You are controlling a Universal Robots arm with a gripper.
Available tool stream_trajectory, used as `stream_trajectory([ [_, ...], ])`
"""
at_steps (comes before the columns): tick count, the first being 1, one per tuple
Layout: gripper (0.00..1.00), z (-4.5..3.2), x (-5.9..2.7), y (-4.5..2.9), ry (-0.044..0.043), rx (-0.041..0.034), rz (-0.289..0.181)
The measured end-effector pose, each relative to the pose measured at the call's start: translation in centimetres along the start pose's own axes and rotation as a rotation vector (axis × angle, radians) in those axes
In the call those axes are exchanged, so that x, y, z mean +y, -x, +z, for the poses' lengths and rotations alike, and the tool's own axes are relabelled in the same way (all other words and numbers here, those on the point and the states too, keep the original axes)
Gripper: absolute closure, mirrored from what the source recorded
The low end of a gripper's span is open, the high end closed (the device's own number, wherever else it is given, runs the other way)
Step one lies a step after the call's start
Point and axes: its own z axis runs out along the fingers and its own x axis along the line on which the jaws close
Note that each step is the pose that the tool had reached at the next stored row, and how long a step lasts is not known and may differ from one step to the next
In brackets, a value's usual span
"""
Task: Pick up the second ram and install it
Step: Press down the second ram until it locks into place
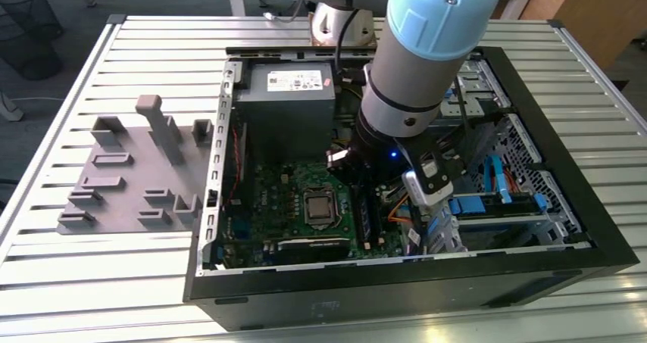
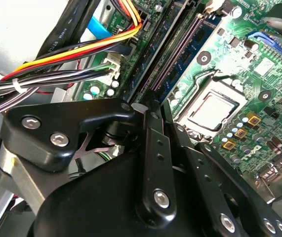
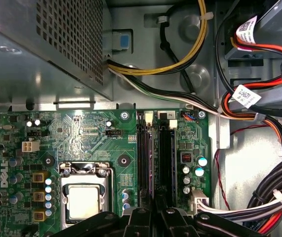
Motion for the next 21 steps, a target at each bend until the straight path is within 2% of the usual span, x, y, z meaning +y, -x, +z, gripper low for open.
stream_trajectory([
  [21, 0.86, 0.13, -0.12, -0.2, -0.0002, 0.001, -0.003],
])
